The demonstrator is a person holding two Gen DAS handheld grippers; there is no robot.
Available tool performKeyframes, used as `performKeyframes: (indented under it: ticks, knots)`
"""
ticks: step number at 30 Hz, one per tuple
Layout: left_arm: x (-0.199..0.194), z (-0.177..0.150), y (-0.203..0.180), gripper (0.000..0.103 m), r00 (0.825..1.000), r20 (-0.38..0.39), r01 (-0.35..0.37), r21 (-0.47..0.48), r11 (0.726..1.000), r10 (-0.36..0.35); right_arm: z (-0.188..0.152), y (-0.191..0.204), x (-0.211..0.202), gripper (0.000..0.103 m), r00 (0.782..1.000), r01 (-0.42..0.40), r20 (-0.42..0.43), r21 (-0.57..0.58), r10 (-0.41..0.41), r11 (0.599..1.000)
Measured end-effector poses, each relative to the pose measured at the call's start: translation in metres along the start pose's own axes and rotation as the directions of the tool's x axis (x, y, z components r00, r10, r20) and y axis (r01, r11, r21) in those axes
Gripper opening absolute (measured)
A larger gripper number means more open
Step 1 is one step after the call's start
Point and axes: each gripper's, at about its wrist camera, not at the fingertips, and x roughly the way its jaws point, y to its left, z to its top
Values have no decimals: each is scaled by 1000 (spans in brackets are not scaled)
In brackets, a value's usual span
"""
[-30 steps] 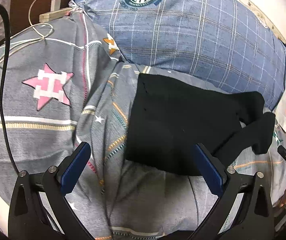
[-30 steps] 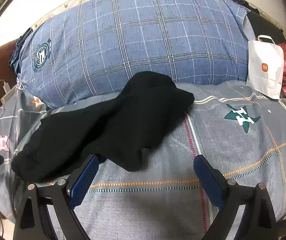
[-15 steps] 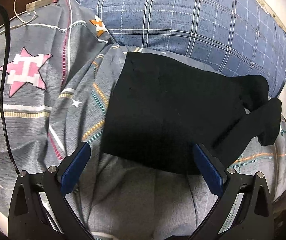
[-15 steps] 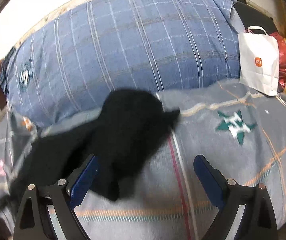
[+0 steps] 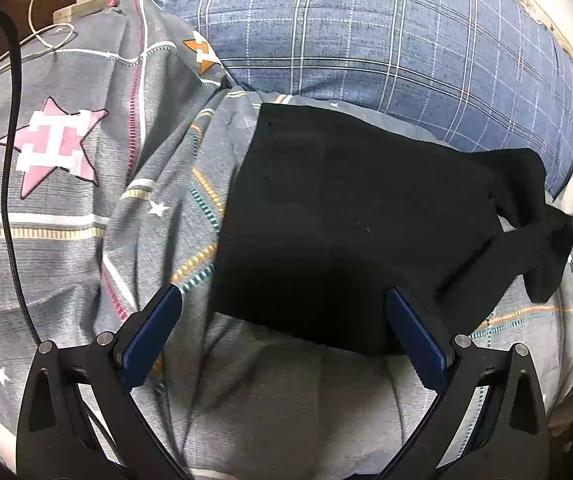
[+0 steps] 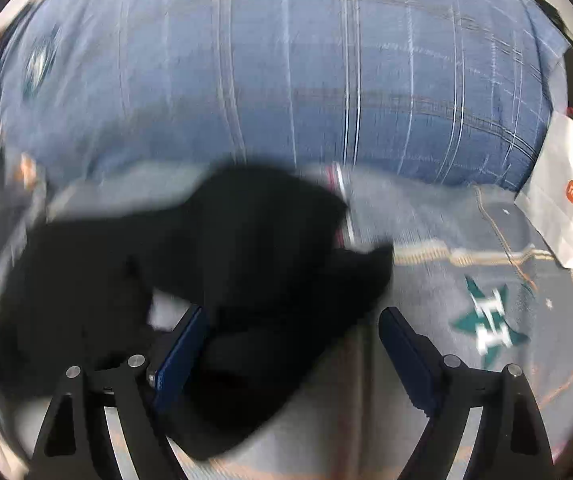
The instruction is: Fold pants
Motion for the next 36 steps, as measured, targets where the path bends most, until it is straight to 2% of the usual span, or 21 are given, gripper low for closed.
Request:
performKeyframes:
  ticks: [2, 6, 9, 11, 15, 18, 22, 23, 24, 25, 27, 28, 31, 32, 34, 36]
  knots:
    - [2, -1, 2, 102, 1000, -7, 2, -11, 1000, -3, -27, -6, 0, 87, 999, 18, -48, -4, -18, 1000]
    - [3, -3, 0, 102, 1000, -19, 15, -19, 1000, -15, -79, -16, -2, 87, 993, -17, -113, 27, 19, 1000]
    - [-2, -5, 0, 102, 1000, -17, 16, -18, 1000, -16, -102, -17, -15, 87, 997, -25, -74, 19, 27, 999]
    - [-5, -4, 3, 102, 1000, -12, 19, -33, 999, -19, -102, -29, -29, 87, 1000, -19, -6, 60, 19, 998]
    - [-8, -5, 14, 102, 998, -20, 51, -105, 993, -54, -75, -66, -43, 87, 989, -117, 113, 241, 92, 963]
    - [-7, -9, 22, 102, 996, -41, 67, -155, 986, -74, -43, -82, -24, 87, 989, -121, 116, 316, 88, 941]
    - [-1, -9, 24, 102, 996, -56, 57, -159, 986, -66, -18, -91, 21, 84, 994, -103, 70, 374, 83, 922]
    - [1, -8, 24, 102, 996, -60, 53, -161, 986, -64, -13, -91, 35, 69, 994, -106, 59, 383, 90, 918]
    - [3, -7, 24, 102, 996, -65, 52, -166, 985, -64, -10, -90, 49, 37, 994, -112, 44, 382, 103, 917]
    - [5, -6, 23, 102, 995, -69, 54, -170, 984, -66, -7, -89, 56, 24, 994, -112, 29, 379, 110, 919]
    - [6, -6, 21, 102, 995, -70, 56, -164, 985, -68, -6, -84, 53, 5, 994, -105, 64, 346, 88, 933]
    - [7, -5, 20, 102, 995, -67, 56, -160, 986, -68, -6, -84, 46, 5, 992, -119, 79, 337, 98, 934]
    - [6, -7, 21, 102, 995, -65, 59, -152, 987, -69, -25, -94, -7, 5, 975, -155, 204, 328, 90, 932]
    - [4, -8, 22, 102, 995, -65, 62, -154, 986, -73, -41, -101, -36, 5, 964, -158, 258, 340, 69, 927]
    - [2, -9, 24, 102, 995, -63, 66, -161, 985, -77, -71, -110, -72, 4, 949, -158, 313, 366, 38, 917]
    - [0, -11, 25, 102, 995, -62, 72, -168, 983, -83, -111, -121, -103, 5, 942, -141, 335, 414, -6, 899]
